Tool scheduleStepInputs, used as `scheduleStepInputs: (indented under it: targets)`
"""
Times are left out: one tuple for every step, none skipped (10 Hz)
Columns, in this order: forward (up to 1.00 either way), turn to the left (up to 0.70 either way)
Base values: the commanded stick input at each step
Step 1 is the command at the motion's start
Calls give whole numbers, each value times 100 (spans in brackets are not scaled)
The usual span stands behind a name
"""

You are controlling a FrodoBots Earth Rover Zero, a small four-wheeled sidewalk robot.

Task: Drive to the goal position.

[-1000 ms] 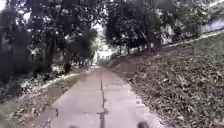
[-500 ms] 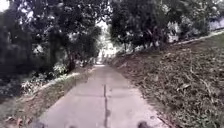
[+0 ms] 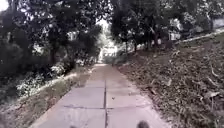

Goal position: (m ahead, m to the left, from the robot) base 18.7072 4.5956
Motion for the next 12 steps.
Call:
scheduleStepInputs:
  targets:
    - [85,0]
    - [85,0]
    - [85,0]
    - [85,0]
    - [85,0]
    - [85,0]
    - [85,0]
    - [85,0]
    - [85,0]
    - [85,0]
    - [85,0]
    - [85,0]
